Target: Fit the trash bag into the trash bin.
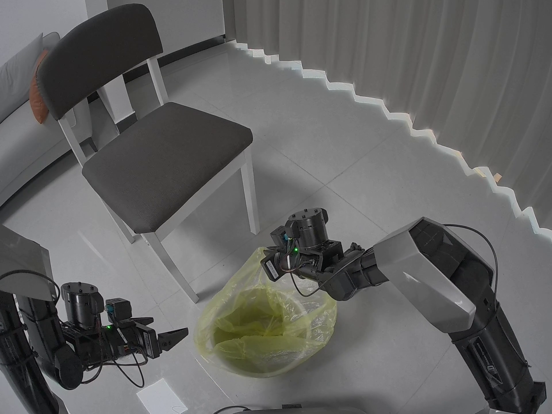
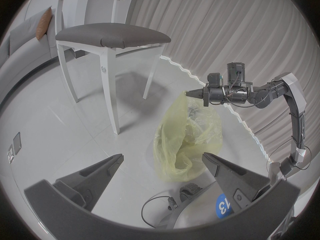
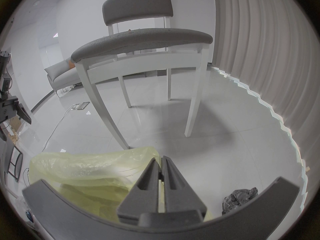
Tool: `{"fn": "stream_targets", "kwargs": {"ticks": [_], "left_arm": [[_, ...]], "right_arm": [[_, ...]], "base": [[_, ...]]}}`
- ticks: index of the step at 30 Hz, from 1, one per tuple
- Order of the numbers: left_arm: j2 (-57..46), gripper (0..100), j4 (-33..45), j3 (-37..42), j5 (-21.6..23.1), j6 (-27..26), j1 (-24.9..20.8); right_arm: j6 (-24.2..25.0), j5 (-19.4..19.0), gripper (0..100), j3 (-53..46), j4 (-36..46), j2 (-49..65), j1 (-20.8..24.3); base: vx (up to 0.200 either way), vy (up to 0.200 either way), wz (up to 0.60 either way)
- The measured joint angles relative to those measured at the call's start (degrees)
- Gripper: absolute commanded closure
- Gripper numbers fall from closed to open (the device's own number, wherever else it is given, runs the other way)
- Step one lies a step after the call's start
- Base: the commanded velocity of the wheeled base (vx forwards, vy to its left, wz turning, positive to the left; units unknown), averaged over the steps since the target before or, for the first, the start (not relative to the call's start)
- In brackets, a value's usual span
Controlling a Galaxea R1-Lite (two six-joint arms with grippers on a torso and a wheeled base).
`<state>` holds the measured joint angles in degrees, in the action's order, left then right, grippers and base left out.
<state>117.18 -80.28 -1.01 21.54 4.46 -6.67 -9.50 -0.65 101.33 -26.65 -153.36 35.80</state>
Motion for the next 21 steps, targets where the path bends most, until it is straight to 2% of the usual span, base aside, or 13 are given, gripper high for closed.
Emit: {"fn": "stream_targets", "kwargs": {"ticks": [6, 7, 21], "left_arm": [[-0.4, 0, 0.2, 0.0, 0.0, 0.0, 0.0], [-0.5, 0, 0.2, 0.0, 0.0, 0.0, 0.0], [-1.1, 0, -0.2, 0.0, 0.0, 0.0, -0.3]], "right_arm": [[0.0, 0.3, 100, 0.9, -0.3, -0.6, 0.7], [0.0, 0.3, 0, 1.0, -0.1, -0.7, 0.7], [2.0, 0.5, 0, 2.2, -1.7, -0.9, 0.6]], "base": [[0.0, 0.0, 0.0], [0.0, 0.0, 0.0], [0.0, 0.0, 0.0]]}}
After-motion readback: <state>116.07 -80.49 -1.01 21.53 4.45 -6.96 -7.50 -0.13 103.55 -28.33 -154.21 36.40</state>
